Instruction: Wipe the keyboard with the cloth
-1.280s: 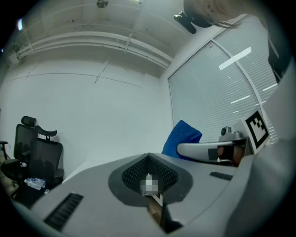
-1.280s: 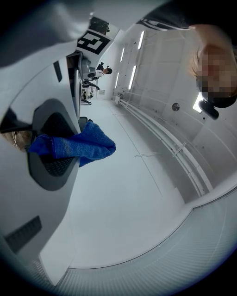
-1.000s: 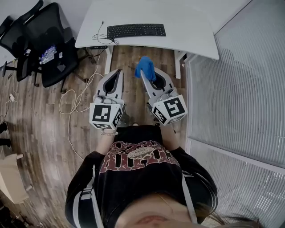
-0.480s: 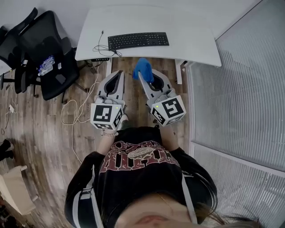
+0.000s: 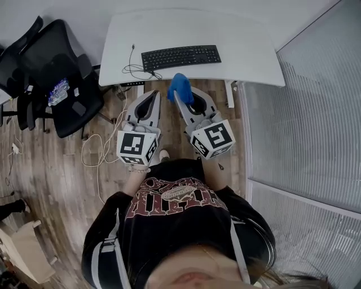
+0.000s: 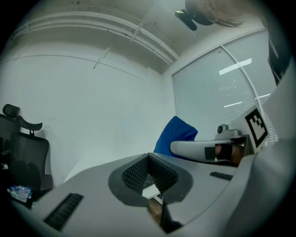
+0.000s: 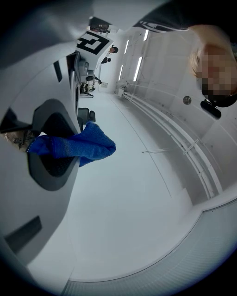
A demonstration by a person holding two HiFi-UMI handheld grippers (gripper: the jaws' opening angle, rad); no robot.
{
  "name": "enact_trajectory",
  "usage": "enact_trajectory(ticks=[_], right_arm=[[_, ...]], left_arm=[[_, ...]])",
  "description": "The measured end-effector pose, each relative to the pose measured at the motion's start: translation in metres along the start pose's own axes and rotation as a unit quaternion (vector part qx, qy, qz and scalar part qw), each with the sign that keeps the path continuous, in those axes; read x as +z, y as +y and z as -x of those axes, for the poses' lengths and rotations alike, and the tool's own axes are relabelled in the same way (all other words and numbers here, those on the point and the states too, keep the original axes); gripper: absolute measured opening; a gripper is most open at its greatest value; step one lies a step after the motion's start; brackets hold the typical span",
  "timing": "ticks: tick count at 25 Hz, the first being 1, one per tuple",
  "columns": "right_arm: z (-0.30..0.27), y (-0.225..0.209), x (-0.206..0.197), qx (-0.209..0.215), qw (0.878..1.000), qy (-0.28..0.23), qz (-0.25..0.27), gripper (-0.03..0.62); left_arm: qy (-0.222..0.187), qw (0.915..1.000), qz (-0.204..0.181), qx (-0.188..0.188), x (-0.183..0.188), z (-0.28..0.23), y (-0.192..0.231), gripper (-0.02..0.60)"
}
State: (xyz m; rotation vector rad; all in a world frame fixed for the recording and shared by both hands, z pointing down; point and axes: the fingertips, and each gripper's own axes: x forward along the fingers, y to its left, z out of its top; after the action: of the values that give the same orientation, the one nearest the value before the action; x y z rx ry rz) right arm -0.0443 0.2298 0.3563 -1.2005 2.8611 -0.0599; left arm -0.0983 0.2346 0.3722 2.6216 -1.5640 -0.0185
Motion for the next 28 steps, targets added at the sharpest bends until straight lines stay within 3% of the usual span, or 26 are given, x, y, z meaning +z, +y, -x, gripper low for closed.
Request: enact_trajectory(ticks=[14, 28], right_arm=[[-0.052, -0.01, -0.014, -0.005, 0.999, 0.03, -0.011, 0.055], [-0.124, -0.078, -0.015, 0.04, 0.998, 0.038, -0.015, 0.057]], left_arm=[[0.026, 0.9995, 0.021, 0.001, -0.011, -0.023, 0.048, 0.035], [0.035, 0.9987, 0.027, 0.024, -0.01, -0.115, 0.081, 0.035]])
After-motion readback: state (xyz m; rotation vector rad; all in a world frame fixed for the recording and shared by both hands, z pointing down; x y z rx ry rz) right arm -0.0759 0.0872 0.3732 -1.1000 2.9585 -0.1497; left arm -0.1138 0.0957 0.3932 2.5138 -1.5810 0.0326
